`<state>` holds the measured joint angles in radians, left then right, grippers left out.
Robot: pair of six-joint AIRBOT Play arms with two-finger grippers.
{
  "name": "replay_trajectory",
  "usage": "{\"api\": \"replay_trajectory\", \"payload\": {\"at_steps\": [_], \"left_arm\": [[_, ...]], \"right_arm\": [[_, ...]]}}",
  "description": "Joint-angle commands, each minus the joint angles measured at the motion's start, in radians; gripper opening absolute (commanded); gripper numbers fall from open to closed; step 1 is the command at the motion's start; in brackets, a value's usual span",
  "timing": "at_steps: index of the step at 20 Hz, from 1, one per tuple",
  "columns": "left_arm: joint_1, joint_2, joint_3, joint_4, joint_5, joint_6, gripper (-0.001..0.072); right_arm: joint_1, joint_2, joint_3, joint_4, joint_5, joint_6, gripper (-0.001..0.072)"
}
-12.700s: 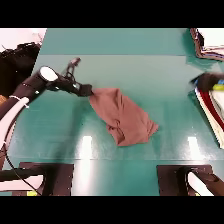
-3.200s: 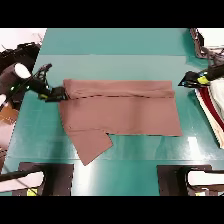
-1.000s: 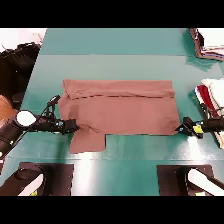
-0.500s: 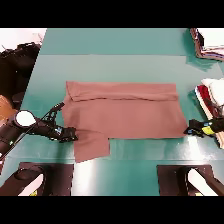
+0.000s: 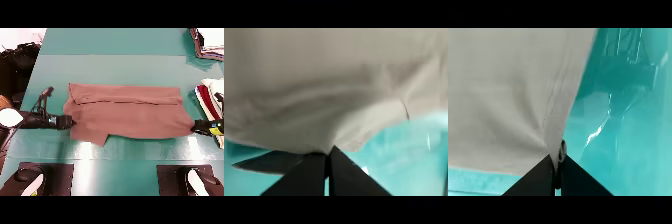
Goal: Fold the shirts.
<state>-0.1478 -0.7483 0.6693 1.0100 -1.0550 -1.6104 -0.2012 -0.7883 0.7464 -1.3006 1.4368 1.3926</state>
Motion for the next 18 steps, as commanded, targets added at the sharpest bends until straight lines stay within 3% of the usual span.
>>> {"api": "replay_trajectory", "payload": {"at_steps": [1, 8, 11, 12, 13, 14, 15, 16, 18], "left_arm": [[0.000, -0.071, 0.126, 0.127, 0.145, 0.004, 0.0024], [0.000, -0.486, 0.336, 0.161, 0.359, 0.079, 0.0027], [0.000, -0.623, 0.400, 0.160, 0.447, 0.084, 0.0028], [0.000, -0.654, 0.425, 0.158, 0.459, 0.084, 0.0076], [0.000, -0.674, 0.447, 0.158, 0.463, 0.084, 0.0370], [0.000, -0.681, 0.466, 0.158, 0.459, 0.081, 0.0652], [0.000, -0.678, 0.483, 0.159, 0.445, 0.082, 0.0656], [0.000, -0.674, 0.508, 0.161, 0.412, 0.084, 0.0605], [0.000, -0.657, 0.552, 0.161, 0.322, 0.085, 0.0609]], "right_arm": [[0.089, -0.128, 0.126, -0.002, -0.077, 0.021, 0.0020], [0.158, -0.562, 0.481, 0.004, -0.161, 0.047, 0.0021], [0.143, -0.702, 0.602, 0.103, -0.182, 0.047, 0.0021], [0.133, -0.742, 0.642, 0.140, -0.185, 0.047, 0.0026], [0.120, -0.776, 0.675, 0.168, -0.194, 0.046, 0.0176], [0.106, -0.803, 0.705, 0.195, -0.191, 0.046, 0.0416], [0.087, -0.824, 0.729, 0.226, -0.175, 0.042, 0.0470], [0.064, -0.833, 0.738, 0.245, -0.147, 0.016, 0.0470], [0.020, -0.830, 0.716, 0.245, -0.099, -0.030, 0.0470]]}}
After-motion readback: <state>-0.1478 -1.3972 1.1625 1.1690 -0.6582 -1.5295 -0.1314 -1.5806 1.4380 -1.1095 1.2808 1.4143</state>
